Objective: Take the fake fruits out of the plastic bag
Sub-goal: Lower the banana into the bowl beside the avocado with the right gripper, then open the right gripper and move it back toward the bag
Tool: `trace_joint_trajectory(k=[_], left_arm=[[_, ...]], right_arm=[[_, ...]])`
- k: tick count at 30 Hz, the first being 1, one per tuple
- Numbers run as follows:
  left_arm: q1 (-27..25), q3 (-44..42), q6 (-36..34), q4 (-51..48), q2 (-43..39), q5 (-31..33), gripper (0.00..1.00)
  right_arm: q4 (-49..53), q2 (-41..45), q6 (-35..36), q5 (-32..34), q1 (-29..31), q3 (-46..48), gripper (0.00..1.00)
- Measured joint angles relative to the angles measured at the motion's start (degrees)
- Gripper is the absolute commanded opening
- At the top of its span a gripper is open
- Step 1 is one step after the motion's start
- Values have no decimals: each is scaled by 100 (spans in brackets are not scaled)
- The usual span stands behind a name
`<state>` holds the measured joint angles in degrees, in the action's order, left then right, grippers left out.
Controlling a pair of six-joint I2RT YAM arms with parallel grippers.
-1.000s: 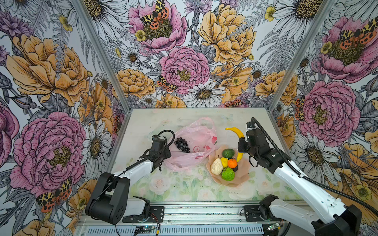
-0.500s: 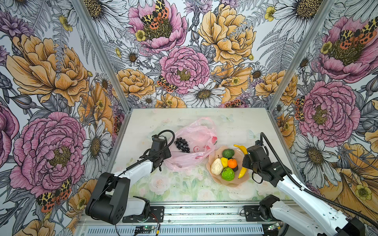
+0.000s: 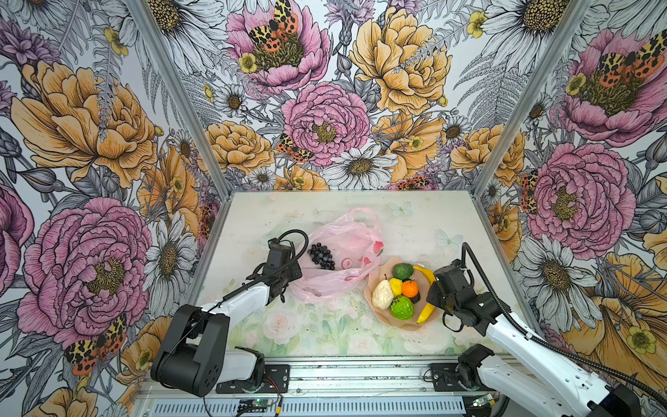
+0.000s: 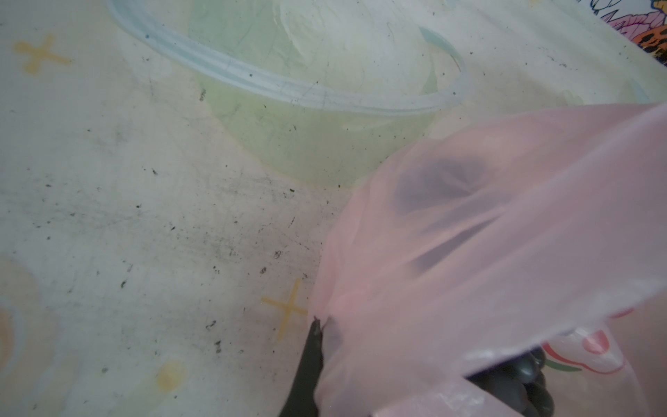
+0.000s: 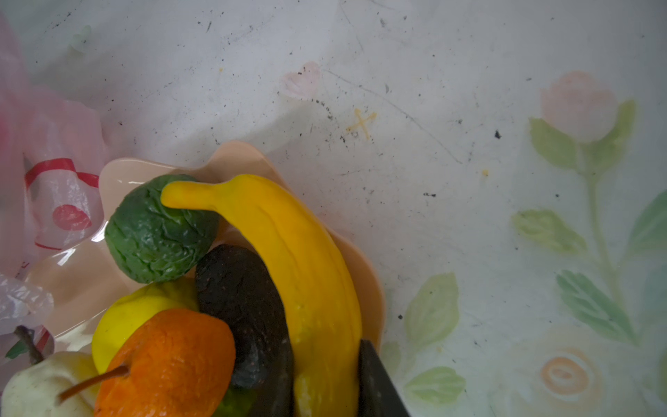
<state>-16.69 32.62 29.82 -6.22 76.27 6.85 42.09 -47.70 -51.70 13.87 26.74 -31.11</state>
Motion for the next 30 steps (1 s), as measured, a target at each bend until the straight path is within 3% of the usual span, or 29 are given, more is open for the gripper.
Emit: trace_joint_trajectory(k=[11, 30], left_arm=[[0, 0, 0, 0, 2, 2, 0], [7, 0, 0, 0, 2, 0, 0]], right_arm=[[-258, -197, -144, -216, 0, 66, 41], [-337, -232, 57, -131, -11, 57, 43]])
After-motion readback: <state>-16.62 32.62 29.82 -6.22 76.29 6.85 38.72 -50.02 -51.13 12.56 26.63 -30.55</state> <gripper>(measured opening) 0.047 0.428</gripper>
